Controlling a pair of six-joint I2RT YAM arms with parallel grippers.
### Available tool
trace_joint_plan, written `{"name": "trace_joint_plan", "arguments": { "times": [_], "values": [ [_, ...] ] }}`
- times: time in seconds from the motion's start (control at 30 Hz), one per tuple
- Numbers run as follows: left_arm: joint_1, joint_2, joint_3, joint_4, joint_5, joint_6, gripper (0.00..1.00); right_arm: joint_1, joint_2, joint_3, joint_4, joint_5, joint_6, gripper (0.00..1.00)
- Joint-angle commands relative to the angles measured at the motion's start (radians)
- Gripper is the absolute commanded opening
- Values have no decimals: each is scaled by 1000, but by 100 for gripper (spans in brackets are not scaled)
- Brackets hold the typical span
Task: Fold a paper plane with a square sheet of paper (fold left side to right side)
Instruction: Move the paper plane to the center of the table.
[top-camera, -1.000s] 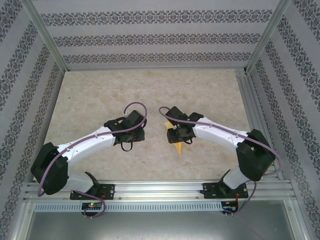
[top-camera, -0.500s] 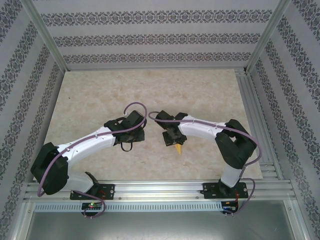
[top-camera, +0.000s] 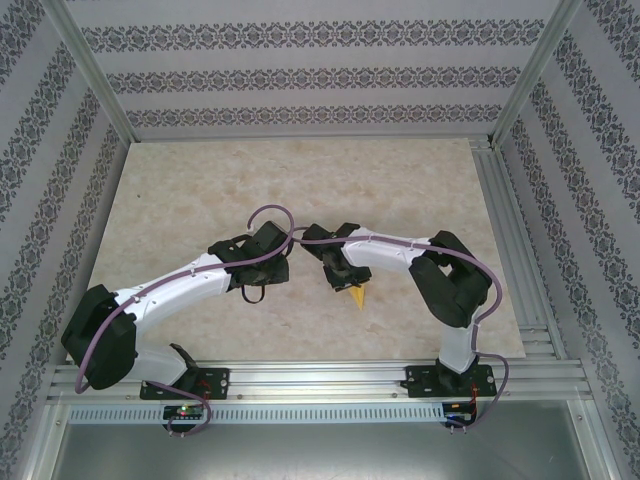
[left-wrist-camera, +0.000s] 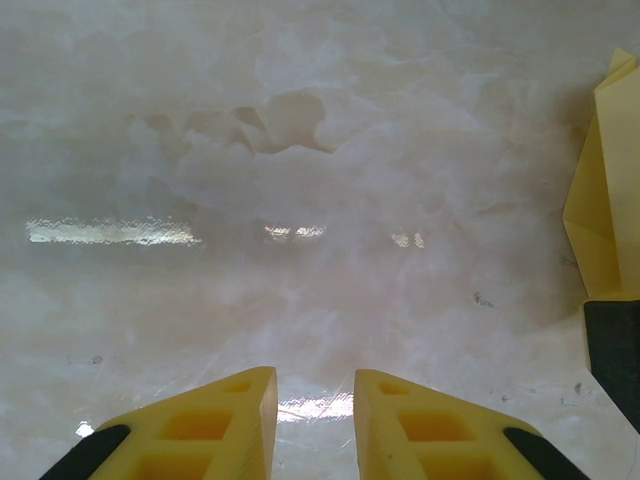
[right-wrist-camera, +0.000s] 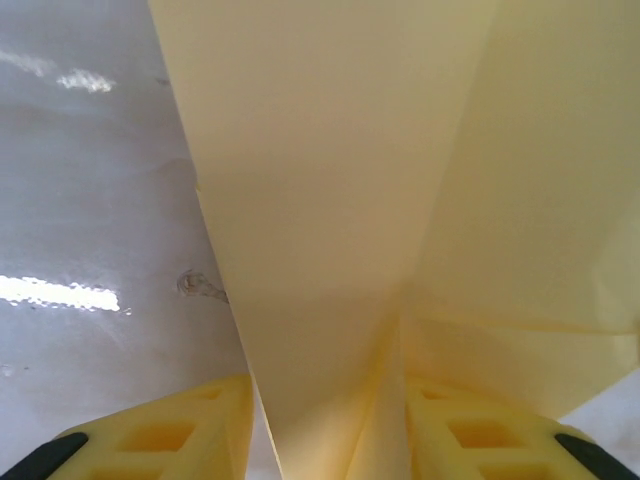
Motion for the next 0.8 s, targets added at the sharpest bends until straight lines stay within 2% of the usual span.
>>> {"name": "trace_joint_plan", "arguments": {
  "times": [0.0,0.5,0.77],
  "values": [
    [3,0,-7,-12,-23,13,29,12,11,29,-23,47,-5,40],
    [3,11,4,-14,-16,14,29,9,-20,15,-50,93,-1,30],
    [3,23,13,-15,-13,13,30,-24,-62,-26,-34,100,-7,24]
  ]
}}
